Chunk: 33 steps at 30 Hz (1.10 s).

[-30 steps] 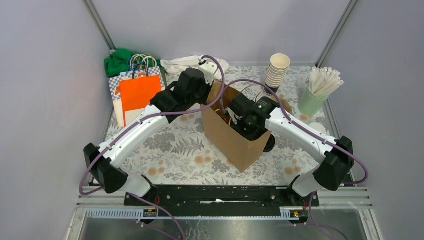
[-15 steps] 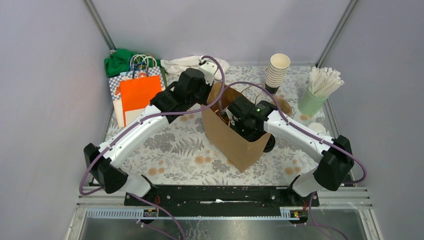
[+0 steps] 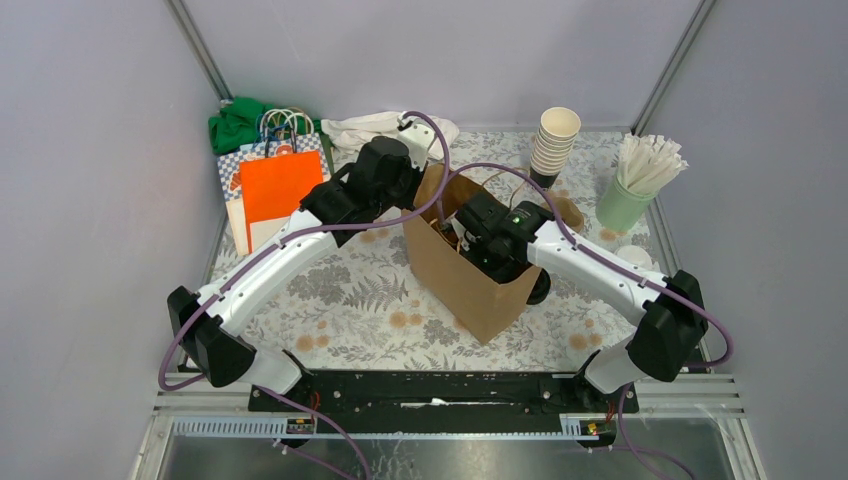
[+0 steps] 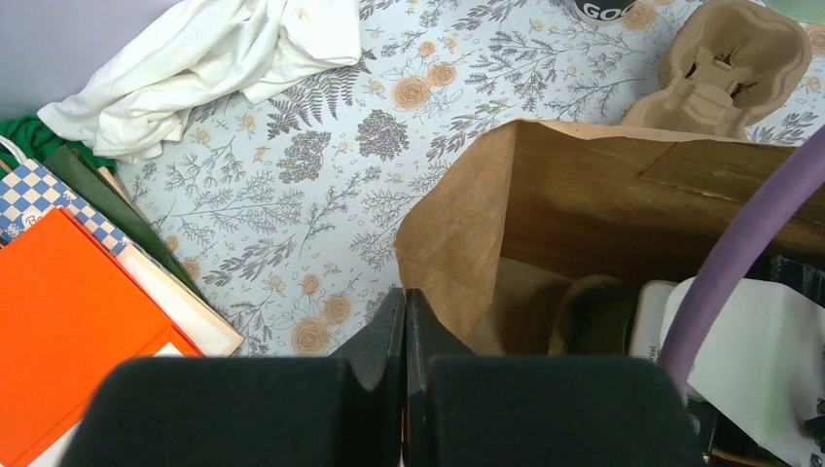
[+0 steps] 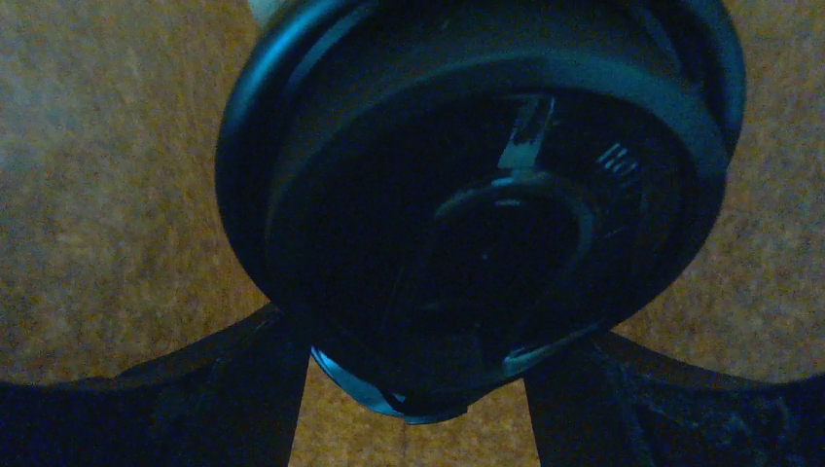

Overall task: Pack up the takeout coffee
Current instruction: Place the coffee cup on the cup tray.

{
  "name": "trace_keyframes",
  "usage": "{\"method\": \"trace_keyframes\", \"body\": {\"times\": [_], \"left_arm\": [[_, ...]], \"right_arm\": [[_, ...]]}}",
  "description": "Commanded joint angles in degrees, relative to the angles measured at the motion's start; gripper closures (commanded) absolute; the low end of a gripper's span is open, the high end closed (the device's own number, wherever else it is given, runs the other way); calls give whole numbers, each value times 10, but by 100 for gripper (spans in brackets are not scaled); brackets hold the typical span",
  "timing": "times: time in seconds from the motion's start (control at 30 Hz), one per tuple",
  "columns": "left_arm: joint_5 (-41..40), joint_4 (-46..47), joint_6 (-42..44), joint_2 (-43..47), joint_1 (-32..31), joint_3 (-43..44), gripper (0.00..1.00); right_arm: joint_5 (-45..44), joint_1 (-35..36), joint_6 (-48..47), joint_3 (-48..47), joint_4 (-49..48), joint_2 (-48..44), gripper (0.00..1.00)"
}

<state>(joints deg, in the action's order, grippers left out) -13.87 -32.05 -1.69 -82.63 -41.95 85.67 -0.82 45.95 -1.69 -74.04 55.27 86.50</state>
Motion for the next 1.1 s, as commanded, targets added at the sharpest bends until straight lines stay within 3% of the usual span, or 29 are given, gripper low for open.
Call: {"method": "trace_keyframes", "body": {"times": [0.0, 0.27, 0.3, 0.33, 0.37, 1.07], "left_arm": [[-24, 22, 10, 23, 4, 0, 100], [-18, 28, 8, 25, 4, -7, 100], [-17, 28, 9, 24, 4, -7, 100], [-16, 28, 9, 25, 4, -7, 100], [-17, 29, 8, 25, 4, -8, 100], [5, 34, 9, 27, 3, -18, 100]], "right_arm": [[-18, -4, -9, -17, 80, 12, 67], [-28, -4, -4, -31, 94, -6, 32], [-29, -5, -4, -32, 94, -7, 23], [-30, -5, -4, -33, 94, -9, 6], [-32, -4, -5, -36, 96, -10, 1], [-22, -5, -16, -157, 90, -56, 4]]}}
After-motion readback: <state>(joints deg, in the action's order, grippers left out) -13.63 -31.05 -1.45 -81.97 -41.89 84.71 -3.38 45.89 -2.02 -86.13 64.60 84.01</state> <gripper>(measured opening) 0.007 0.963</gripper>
